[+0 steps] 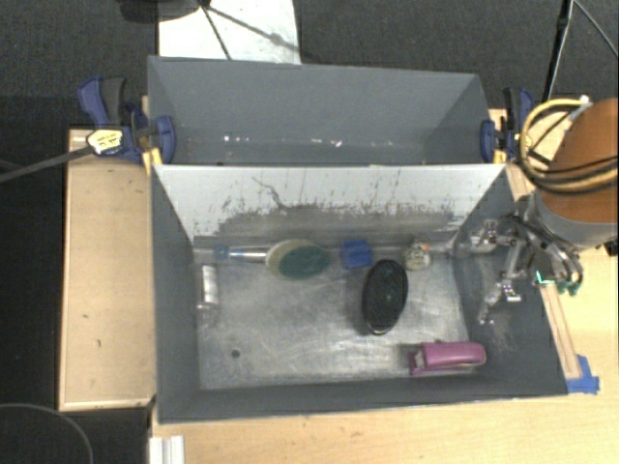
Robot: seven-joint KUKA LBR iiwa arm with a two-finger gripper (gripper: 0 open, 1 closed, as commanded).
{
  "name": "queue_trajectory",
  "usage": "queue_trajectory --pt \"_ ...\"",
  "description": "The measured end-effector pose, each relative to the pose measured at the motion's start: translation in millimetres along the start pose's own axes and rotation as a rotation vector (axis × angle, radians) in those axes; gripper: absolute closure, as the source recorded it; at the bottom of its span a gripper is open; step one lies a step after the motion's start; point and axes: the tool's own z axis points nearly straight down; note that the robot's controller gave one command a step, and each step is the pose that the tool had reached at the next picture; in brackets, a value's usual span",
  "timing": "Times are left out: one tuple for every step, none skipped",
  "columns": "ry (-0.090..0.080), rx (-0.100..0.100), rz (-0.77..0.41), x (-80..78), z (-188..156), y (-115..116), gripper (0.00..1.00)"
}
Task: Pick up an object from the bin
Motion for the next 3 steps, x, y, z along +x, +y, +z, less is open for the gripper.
queue_trajectory --pt "-0.013 0.002 -0.246 -40.8 125 54 0.00" --pt "-0.013 0.004 -0.358 -64.7 123 107 0.00" --pt "-0.012 0.003 -0.768 -50.3 72 143 0.00"
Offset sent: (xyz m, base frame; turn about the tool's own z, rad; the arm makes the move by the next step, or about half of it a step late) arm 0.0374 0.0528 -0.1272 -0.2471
